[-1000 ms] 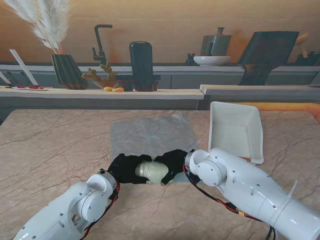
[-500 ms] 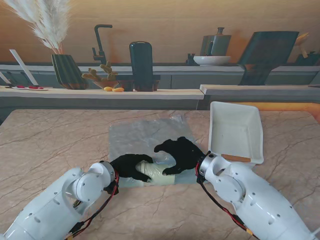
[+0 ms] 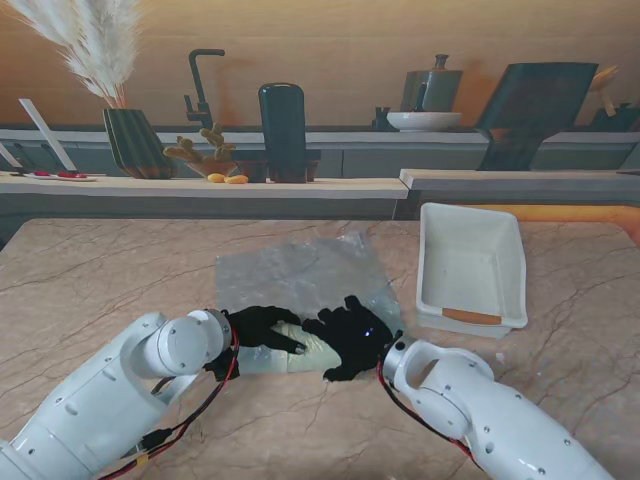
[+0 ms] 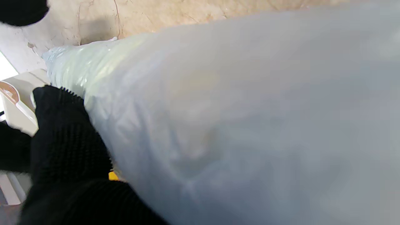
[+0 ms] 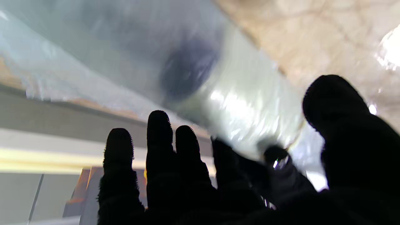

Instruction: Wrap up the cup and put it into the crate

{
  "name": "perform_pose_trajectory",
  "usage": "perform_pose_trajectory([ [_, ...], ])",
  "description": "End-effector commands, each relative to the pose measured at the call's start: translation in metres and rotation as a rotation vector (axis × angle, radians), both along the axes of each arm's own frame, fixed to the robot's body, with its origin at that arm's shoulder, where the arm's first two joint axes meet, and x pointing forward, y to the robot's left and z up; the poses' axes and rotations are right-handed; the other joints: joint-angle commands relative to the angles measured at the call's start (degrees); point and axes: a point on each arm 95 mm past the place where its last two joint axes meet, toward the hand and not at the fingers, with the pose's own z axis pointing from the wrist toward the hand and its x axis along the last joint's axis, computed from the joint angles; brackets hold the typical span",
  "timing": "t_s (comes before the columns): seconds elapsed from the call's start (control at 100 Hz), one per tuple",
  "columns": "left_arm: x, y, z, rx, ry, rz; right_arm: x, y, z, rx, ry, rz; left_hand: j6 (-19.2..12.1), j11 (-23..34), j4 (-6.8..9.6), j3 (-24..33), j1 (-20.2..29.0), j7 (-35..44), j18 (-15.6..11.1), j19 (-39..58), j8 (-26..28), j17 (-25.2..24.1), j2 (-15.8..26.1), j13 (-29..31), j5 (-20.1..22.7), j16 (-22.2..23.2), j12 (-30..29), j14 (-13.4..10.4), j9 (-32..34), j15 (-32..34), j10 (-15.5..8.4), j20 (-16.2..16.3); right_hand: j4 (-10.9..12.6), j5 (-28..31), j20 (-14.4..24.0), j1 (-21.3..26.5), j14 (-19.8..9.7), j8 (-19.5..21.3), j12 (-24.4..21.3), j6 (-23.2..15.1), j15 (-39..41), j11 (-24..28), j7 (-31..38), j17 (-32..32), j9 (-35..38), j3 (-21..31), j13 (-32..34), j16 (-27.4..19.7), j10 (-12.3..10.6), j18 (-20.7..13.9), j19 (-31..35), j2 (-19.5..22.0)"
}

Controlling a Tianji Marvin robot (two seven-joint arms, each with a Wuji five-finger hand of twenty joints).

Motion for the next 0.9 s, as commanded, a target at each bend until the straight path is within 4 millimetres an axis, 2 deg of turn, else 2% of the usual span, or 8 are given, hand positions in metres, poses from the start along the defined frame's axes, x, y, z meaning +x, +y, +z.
perform_pose_trajectory([
  [0.0, -0.017, 0.012, -0.040, 0.064, 0.104, 0.012, 0.002, 0.004, -0.008, -0.035, 0.036, -0.008, 3.81, -1.07, 2.67, 6.82, 9.77, 22.69, 1.41, -5.12, 7.30, -0.57, 12.46, -6.46, 17.37, -5.69, -0.67, 4.85, -0.91, -10.64, -3.18, -2.34, 2.05, 4.19, 1.79, -1.93, 1.55, -0.04, -0.47, -3.76, 1.11, 0.91, 2.30, -0.04, -1.50, -0.40, -0.45, 0.84, 2.21, 2.27, -1.15, 0.79],
  [0.1, -0.016, 0.011, -0.040, 0.079, 0.111, 0.015, 0.009, 0.010, -0.016, -0.093, 0.070, -0.009, 4.92, -1.84, 2.66, 6.36, 8.51, 20.26, 0.83, -6.08, 6.35, -1.38, 15.50, -7.99, 17.21, -6.00, -1.11, 4.53, -2.04, -11.72, -3.27, -2.72, 2.76, 6.14, 3.39, 0.66, 1.59, 1.15, 0.40, -3.47, 4.54, 3.02, 1.13, 1.62, -0.63, -0.86, 0.35, 2.40, 2.51, 1.79, 0.62, 1.01],
  [0.17, -0.016, 0.010, -0.040, 0.075, 0.105, 0.016, 0.017, 0.014, -0.021, -0.106, 0.097, 0.002, 6.30, -3.20, 3.44, 6.05, 4.51, 10.64, 0.43, -7.22, 1.27, -2.55, 15.78, -10.60, 13.46, -6.15, -1.65, 4.73, -6.17, -12.87, -2.25, -2.71, 5.36, 10.37, 4.53, 6.73, 1.09, 3.58, 1.61, -4.87, 9.21, 5.59, 3.19, 3.50, 2.66, 0.03, 2.76, 4.51, 1.95, 1.39, 3.27, 1.14],
  [0.26, -0.019, 0.010, -0.038, 0.051, 0.063, 0.027, 0.026, 0.019, -0.025, -0.141, 0.145, 0.018, 5.42, -5.29, 3.81, 6.11, -0.52, 1.01, 0.31, -9.59, -3.42, -4.13, 13.77, -14.28, 3.32, -6.59, -2.21, 4.15, -13.15, -14.84, -2.17, -2.75, 11.20, 15.66, 4.91, 13.79, -0.17, 5.00, 2.56, -7.07, 12.75, 7.65, 6.94, 5.40, 5.94, 5.97, 4.98, 5.71, 0.78, -0.30, 7.52, 4.18],
  [0.39, -0.023, 0.012, -0.027, -0.004, -0.093, 0.050, 0.040, 0.023, -0.029, -0.173, 0.193, 0.026, 5.01, -6.29, 4.00, 6.16, -3.00, -2.88, 1.71, -10.78, -5.38, -4.19, 10.65, -15.18, -0.26, -6.64, -2.42, 4.34, -16.01, -15.87, -2.12, -2.30, 14.38, 20.00, 5.37, 18.48, -0.78, 3.89, 4.09, -9.57, 18.67, 11.06, 13.65, 7.46, 11.40, 16.98, 9.35, 7.96, -0.37, -3.35, 18.39, 6.31],
  [0.48, -0.028, 0.014, -0.017, -0.026, -0.217, 0.050, 0.048, 0.024, -0.030, -0.190, 0.266, -0.004, 5.58, -6.56, 4.11, 6.32, -3.73, -4.40, 2.38, -11.57, -6.08, -4.38, 9.56, -15.28, -2.73, -6.64, -2.43, 4.15, -17.04, -16.24, -2.13, -2.31, 9.82, 22.79, 4.04, 21.18, 0.19, 1.67, 5.62, -11.52, 21.14, 11.92, 19.17, 7.43, 15.45, 23.41, 12.13, 11.93, -0.85, -4.75, 25.50, 2.83],
  [0.61, -0.038, 0.014, -0.005, -0.049, -0.377, 0.020, 0.057, 0.022, -0.031, -0.220, 0.392, -0.075, 5.97, -6.56, 4.35, 7.08, -3.69, -4.27, 3.25, -14.37, -6.12, -4.13, 6.85, -14.76, -4.92, -6.68, -2.34, 4.18, -17.34, -17.05, -1.80, -2.74, 5.28, 24.85, 4.51, 23.66, 1.13, 0.83, 7.15, -12.35, 23.80, 12.63, 21.67, 6.62, 17.70, 26.36, 13.33, 14.14, -0.62, -5.56, 30.07, 0.27],
  [0.89, -0.061, 0.013, -0.001, 0.061, -0.501, -0.163, 0.073, 0.012, -0.034, -0.229, 0.575, -0.195, 4.81, -6.76, 4.74, 8.66, -2.35, -5.53, 4.81, -15.62, -8.20, -1.83, 0.58, -13.06, -6.48, -6.59, -2.45, 3.98, -17.80, -17.91, -2.15, -2.45, 2.30, 25.61, 5.94, 25.37, 1.60, 0.61, 8.54, -13.81, 26.11, 13.13, 22.83, 6.34, 17.48, 25.99, 12.45, 15.06, -0.48, -7.06, 34.63, -0.50],
])
